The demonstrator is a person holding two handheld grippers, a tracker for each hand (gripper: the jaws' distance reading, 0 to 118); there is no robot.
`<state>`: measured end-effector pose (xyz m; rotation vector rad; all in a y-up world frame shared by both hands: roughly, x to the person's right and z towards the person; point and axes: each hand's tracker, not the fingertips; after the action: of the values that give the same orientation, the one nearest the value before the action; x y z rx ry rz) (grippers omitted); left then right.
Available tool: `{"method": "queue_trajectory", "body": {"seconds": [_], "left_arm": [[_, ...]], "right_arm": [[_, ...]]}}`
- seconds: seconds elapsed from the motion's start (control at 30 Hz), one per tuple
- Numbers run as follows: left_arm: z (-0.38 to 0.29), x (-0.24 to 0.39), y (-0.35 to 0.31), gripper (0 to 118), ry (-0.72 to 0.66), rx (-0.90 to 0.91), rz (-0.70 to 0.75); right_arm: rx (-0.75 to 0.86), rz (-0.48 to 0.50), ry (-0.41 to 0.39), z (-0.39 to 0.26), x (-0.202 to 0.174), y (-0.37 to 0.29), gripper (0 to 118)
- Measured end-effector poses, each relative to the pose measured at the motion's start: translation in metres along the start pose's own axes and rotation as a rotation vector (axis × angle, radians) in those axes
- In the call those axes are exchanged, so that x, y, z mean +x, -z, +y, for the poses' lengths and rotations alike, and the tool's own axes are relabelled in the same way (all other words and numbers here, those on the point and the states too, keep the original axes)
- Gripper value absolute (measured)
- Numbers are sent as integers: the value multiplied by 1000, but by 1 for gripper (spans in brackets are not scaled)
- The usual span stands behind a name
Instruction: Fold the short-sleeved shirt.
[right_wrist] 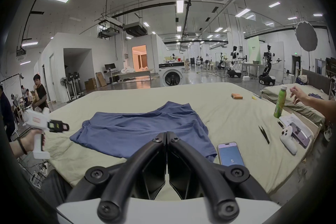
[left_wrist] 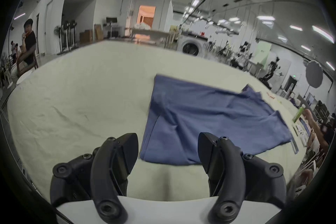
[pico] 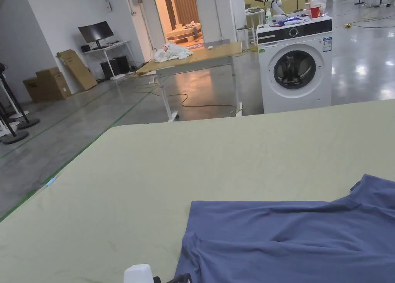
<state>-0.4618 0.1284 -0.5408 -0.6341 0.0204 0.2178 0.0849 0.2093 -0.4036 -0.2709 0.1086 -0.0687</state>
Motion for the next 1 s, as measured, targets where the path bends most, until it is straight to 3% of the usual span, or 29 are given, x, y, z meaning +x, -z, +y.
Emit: {"method": "queue_trajectory", "body": {"seconds": [0.1,0.13,0.17,0.23,0.27,0.43,0.5,0.53,0.6,0.63,0.77,0.87,0.9,0.93,1.0], "left_arm": [[0,-2,37,58,30,-57,14],[-2,0,44,49,41,-87,37],[-4,1,51,34,29,-107,66],[-7,9,55,22,61,-108,108],[-7,15,51,10,92,-93,95],[-6,33,66,6,197,-166,120],[-4,35,67,5,216,-179,124],[-5,34,66,5,219,-179,125],[-6,33,65,5,230,-178,123],[-6,32,66,5,228,-179,119],[-5,29,66,5,230,-188,111],[-5,29,66,5,250,-189,108],[-5,29,66,5,255,-190,107],[-6,29,66,5,255,-189,106],[-6,28,65,5,252,-185,104]], "right_arm": [[-10,-28,10,-1,8,-8,0],[-17,-37,12,-2,11,-9,0],[-24,-48,16,-3,14,-11,0],[-41,-68,32,-5,21,-13,0],[-50,-80,40,-6,24,-13,0],[-126,-82,157,-7,43,18,0],[-189,-112,154,-9,50,47,1],[-212,-124,145,-11,53,61,9],[-265,-143,133,-26,71,102,48],[-302,-151,137,-30,78,119,58],[-461,-193,212,-47,102,190,57],[-524,-229,147,-62,101,219,54],[-505,-231,84,-61,96,221,52],[-507,-233,29,-58,91,220,47],[-516,-179,46,-54,84,215,7]]}}
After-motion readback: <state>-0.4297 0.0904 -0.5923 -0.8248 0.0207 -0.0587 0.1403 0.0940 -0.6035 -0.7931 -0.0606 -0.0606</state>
